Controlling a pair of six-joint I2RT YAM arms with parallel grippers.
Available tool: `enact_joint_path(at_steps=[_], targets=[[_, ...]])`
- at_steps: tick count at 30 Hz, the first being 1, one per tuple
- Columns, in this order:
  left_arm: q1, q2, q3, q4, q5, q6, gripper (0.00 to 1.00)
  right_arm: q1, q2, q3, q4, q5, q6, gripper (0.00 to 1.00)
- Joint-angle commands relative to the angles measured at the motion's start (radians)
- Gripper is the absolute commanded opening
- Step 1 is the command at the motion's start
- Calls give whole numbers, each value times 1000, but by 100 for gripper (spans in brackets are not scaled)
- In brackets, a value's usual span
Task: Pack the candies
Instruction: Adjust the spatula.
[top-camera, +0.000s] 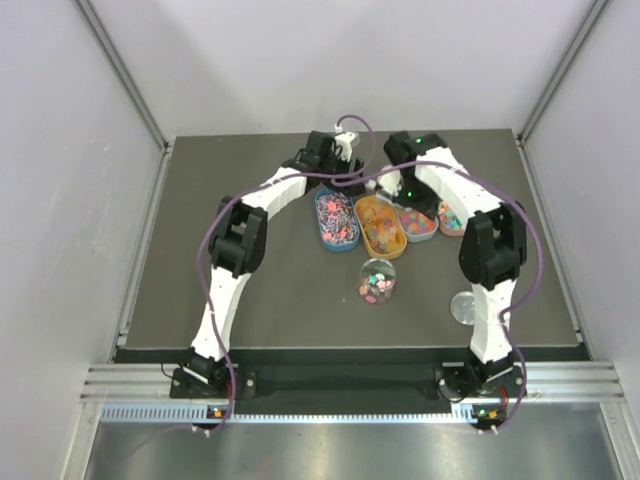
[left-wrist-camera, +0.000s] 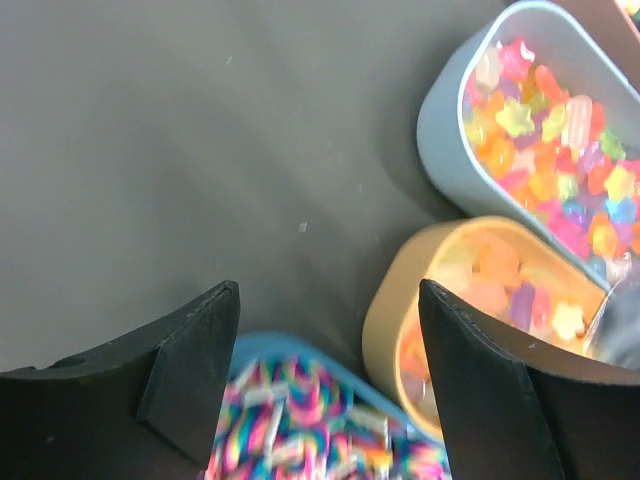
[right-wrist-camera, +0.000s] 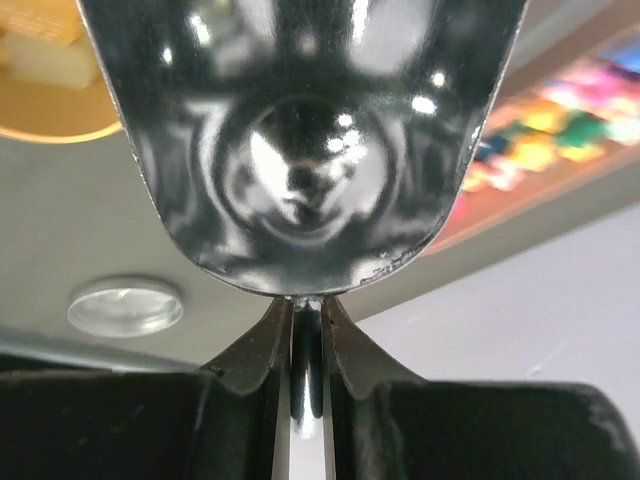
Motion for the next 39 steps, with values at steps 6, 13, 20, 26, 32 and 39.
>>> enact_joint_path(at_steps=[6,13,20,26,32,39], targets=[[34,-374,-132,20,64,27,75,-16,-94,153,-130,-108,154,0],[62,-496,-204,-5,242,-109,75,7,-140,103,-130,-202,180,0],[37,-487,-272,21,248,-106,73,30,-174,137,-132,-225,168,0],[10,-445,-281,9,225,-76,73,63,-224,153,-132,-248,155,0],[-27,-415,-255,9,193,-57,73,89,-264,150,-130,-260,151,0],[-36,-395,-267,12,179,-45,72,96,-339,157,-129,-276,162,0]])
